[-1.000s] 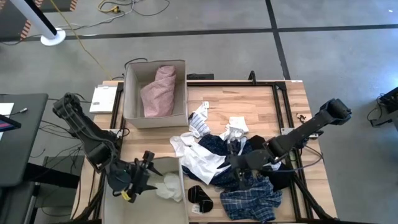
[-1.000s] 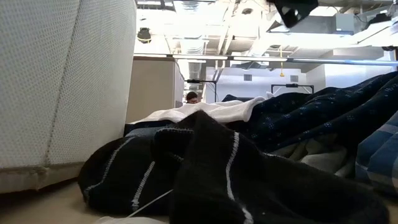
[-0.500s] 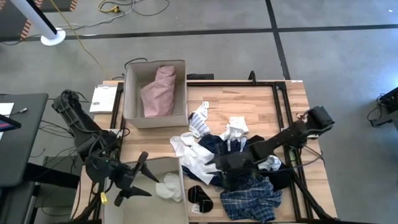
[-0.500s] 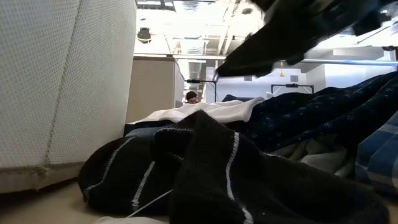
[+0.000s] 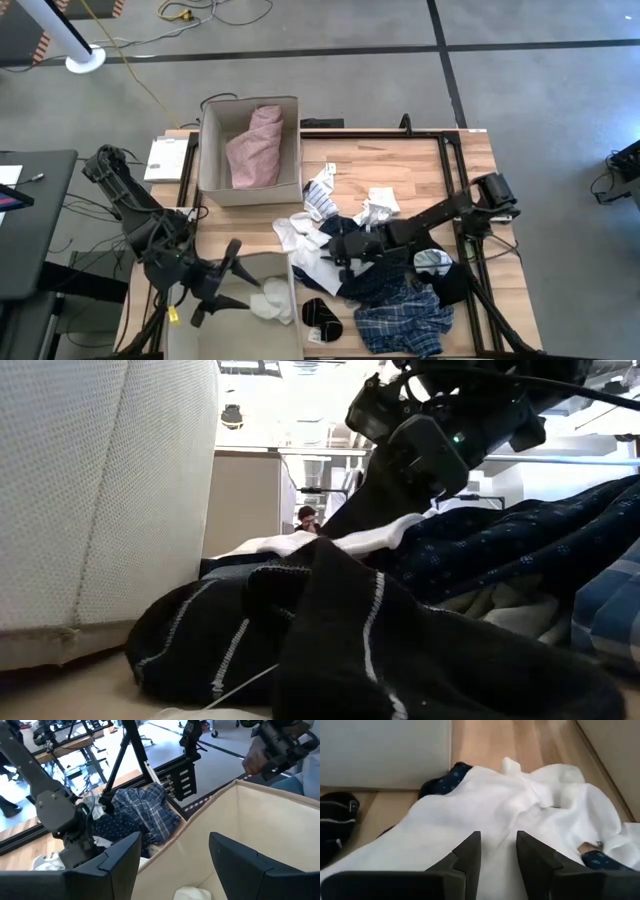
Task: Sort clothes
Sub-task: Put the white sock into the bottom light brown laundry organizer
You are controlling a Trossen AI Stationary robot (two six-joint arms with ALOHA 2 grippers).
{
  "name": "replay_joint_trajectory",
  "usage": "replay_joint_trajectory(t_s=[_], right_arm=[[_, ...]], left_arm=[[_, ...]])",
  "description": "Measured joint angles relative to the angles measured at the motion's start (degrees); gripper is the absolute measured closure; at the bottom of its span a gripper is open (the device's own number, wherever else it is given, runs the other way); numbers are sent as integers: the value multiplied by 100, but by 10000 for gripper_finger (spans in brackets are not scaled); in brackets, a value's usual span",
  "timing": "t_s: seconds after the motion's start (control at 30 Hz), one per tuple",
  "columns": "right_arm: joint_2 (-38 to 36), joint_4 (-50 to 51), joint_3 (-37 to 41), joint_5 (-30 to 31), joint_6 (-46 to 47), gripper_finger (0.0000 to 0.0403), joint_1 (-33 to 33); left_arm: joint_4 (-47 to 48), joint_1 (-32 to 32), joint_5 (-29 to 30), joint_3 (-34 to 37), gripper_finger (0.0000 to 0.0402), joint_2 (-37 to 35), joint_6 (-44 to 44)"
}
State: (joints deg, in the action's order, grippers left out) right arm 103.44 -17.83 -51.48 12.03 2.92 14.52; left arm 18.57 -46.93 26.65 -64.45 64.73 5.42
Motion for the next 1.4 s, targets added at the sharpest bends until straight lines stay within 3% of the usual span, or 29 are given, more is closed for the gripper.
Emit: replay_joint_trajectory(t_s=[0.57, 1.07, 1.4], right_arm=[[0, 10, 0, -140, 11, 267, -40], [0, -38, 0, -292, 116, 336, 7], [-2, -21, 0, -328, 112, 344, 7]], left_arm=[[15, 21, -4, 0, 173, 2, 15], [9, 21, -7, 0, 173, 2, 73], [0, 21, -7, 0, 173, 2, 77]])
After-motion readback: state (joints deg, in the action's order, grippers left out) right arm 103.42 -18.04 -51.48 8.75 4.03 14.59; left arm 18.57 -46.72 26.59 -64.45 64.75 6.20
